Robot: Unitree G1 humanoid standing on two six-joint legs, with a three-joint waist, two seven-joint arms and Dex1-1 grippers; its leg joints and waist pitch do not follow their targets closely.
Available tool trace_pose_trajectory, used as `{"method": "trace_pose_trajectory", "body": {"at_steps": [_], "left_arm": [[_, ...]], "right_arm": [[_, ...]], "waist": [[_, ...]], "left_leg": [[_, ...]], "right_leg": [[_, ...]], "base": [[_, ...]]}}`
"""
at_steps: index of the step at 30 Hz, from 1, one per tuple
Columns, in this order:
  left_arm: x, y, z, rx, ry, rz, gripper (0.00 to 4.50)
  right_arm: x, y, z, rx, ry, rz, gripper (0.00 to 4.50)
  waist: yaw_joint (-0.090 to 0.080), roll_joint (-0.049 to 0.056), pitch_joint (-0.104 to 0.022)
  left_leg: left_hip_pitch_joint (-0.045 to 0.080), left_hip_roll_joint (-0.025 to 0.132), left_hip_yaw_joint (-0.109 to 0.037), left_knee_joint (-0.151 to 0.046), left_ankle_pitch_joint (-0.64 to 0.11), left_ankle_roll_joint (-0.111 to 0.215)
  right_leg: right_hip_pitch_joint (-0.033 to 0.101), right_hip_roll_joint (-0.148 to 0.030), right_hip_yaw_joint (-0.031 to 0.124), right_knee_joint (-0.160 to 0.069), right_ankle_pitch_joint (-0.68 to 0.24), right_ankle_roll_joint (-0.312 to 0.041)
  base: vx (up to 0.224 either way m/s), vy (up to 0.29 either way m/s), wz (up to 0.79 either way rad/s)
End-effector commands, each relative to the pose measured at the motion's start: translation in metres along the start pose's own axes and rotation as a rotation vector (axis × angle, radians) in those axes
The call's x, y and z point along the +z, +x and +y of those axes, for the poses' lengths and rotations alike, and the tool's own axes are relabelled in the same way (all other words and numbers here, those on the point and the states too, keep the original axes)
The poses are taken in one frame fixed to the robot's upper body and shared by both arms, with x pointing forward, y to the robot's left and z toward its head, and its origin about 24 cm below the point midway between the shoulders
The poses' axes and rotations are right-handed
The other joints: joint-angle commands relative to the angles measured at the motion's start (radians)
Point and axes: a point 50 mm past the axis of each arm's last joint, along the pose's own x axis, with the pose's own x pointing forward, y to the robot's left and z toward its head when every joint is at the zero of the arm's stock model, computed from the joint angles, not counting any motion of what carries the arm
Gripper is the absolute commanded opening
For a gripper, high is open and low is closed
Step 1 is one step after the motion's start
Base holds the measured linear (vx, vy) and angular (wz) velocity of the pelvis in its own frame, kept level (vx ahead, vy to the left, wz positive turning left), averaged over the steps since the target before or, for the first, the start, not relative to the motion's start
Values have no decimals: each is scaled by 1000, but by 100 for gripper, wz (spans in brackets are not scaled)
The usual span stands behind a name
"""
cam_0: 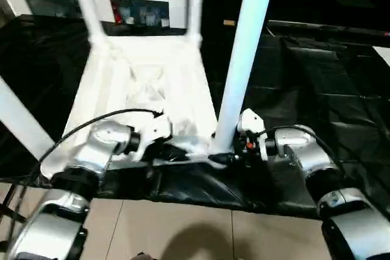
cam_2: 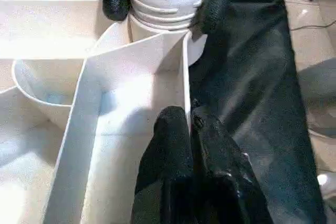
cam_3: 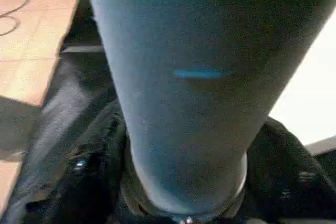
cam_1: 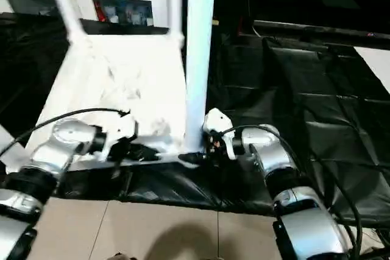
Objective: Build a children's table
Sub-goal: Rotate leg to tighten
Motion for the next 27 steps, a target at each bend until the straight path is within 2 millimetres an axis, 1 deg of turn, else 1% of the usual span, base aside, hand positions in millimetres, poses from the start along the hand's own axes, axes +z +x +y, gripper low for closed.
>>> {"method": "trace_pose_trajectory", "body": {"at_steps": [1, 2, 3, 5, 7, 8, 10, 11, 12, 13, 14, 15, 16, 17, 18, 19, 20, 21, 22, 23, 24, 25, 26, 27], "left_arm": [[2, 11, -7, -107, 29, 8, 0], [2, 10, -7, -110, 28, 9, 0], [1, 9, -6, -105, 29, 12, 0], [1, 8, -6, -101, 27, 13, 0], [0, 10, -4, -60, 14, 13, 0], [1, 11, -2, -34, 4, 17, 0], [0, 14, 4, 53, -10, 39, 0], [0, 14, 4, 53, -10, 39, 0], [2, 17, 5, 86, -23, 31, 0], [5, 23, 8, 134, -34, 17, 0], [7, 26, 9, 161, -41, 6, 0], [10, 33, 9, 187, -52, -5, 0], [13, 41, 10, 224, -62, -17, 0], [16, 48, 9, 245, -69, -23, 0], [20, 58, 8, 277, -76, -30, 0], [23, 65, 7, 297, -81, -36, 0], [26, 72, 6, 303, -86, -42, 0], [28, 77, 4, 309, -86, -46, 0], [29, 81, 4, 319, -84, -46, 0], [29, 81, 4, 319, -84, -46, 0], [30, 83, 3, 323, -78, -41, 0], [29, 84, 4, 327, -53, -26, 0], [29, 83, 4, 322, -46, -23, 0], [27, 77, 5, 314, -31, -13, 0]], "right_arm": [[4, 5, -1, 32, 1, 17, 296], [5, 5, -1, 37, 1, 15, 278], [4, 6, 0, 39, 6, 11, 278], [4, 7, 0, 41, 11, 7, 273], [0, 10, 1, -17, 48, -23, 273], [-2, 12, 0, -65, 62, -30, 273], [-6, 16, -2, -187, 67, -28, 268], [-6, 16, -2, -187, 67, -28, 268], [-8, 19, -3, -262, 72, -31, 268], [-11, 25, -5, -361, 102, -34, 267], [-13, 28, -6, -424, 125, -34, 267], [-15, 34, -6, -498, 161, -37, 267], [-16, 41, -6, -565, 192, -35, 267], [-15, 46, -6, -603, 201, -33, 267], [-13, 55, -6, -660, 216, -33, 267], [-10, 62, -6, -693, 232, -39, 267], [-6, 69, -5, -720, 243, -47, 267], [-2, 75, -4, -740, 248, -52, 267], [2, 81, -3, -749, 252, -58, 267], [2, 81, -3, -749, 252, -58, 267], [6, 85, -3, -753, 253, -65, 267], [14, 89, -1, -719, 226, -113, 267], [16, 88, -1, -706, 214, -132, 302], [20, 83, -2, -680, 191, -178, 323]], "waist": [[0, 0, -57], [-1, -1, -58], [-2, 1, -59], [-2, 0, -61], [-4, 1, -62], [-4, 1, -62], [-6, 2, -57], [-10, 0, -54], [-13, 4, -51], [-17, 3, -52], [-21, 2, -49], [-26, 8, -50], [-35, 9, -49], [-40, 7, -47], [-49, 12, -45], [-51, 11, -45], [-51, 14, -44], [-55, 11, -44], [-55, 14, -46], [-58, 14, -47], [-61, 18, -47], [-61, 16, -47], [-62, 16, -47], [-61, 13, -49]], "left_leg": [[19, 37, -11, -65, -290, 33], [17, 37, -12, -65, -285, 30], [16, 36, -11, -64, -272, 32], [15, 35, -11, -63, -260, 35], [14, 35, -10, -62, -238, 42], [15, 35, -10, -61, -238, 43], [16, 35, -10, -65, -260, 32], [22, 32, -14, -68, -318, 9], [25, 32, -16, -69, -345, -5], [25, 32, -18, -70, -353, -13], [24, 30, -21, -72, -366, -17], [23, 28, -25, -73, -383, -25], [25, 27, -28, -75, -397, -36], [25, 26, -30, -75, -412, -37], [29, 24, -33, -74, -450, -40], [31, 22, -34, -73, -460, -39], [33, 20, -36, -73, -473, -36], [33, 17, -37, -71, -479, -30], [33, 15, -38, -70, -479, -22], [33, 16, -39, -71, -480, -20], [33, 16, -40, -74, -485, -16], [35, 16, -38, -74, -497, -11], [36, 16, -38, -73, -504, -9], [33, 16, -37, -74, -496, -2]], "right_leg": [[44, -55, 44, -66, -282, -232], [45, -55, 44, -64, -278, -231], [46, -53, 44, -62, -256, -233], [47, -53, 43, -60, -236, -236], [48, -51, 43, -55, -188, -249], [47, -51, 43, -55, -184, -252], [45, -51, 44, -60, -219, -242], [42, -55, 43, -73, -334, -213], [36, -57, 44, -81, -391, -194], [35, -57, 45, -81, -404, -187], [35, -57, 44, -84, -432, -179], [36, -58, 42, -90, -470, -160], [33, -56, 41, -92, -492, -148], [31, -54, 38, -96, -514, -141], [27, -54, 35, -106, -566, -119], [25, -54, 32, -109, -583, -113], [25, -54, 30, -112, -602, -106], [24, -54, 27, -119, -629, -92], [25, -55, 24, -124, -643, -81], [24, -54, 23, -125, -640, -78], [25, -52, 21, -127, -620, -77], [21, -50, 21, -128, -608, -79], [19, -49, 22, -129, -606, -80], [21, -51, 25, -126, -584, -88]], "base": [[0, 0, 0], [0, 0, 0], [0, 0, 0], [0, 0, 0], [0, 0, 0], [0, 0, 0], [0, 0, 0], [0, 0, 0], [0, 0, 0], [0, 0, 0], [0, 0, 0], [0, 0, 0], [0, 0, 0], [0, 0, 0], [0, 0, 0], [0, 0, 0], [0, 0, 0], [0, 0, 0], [0, 0, 0], [0, 0, 0], [0, 0, 0], [0, 0, 0], [0, 0, 0], [0, 0, 0]]}}
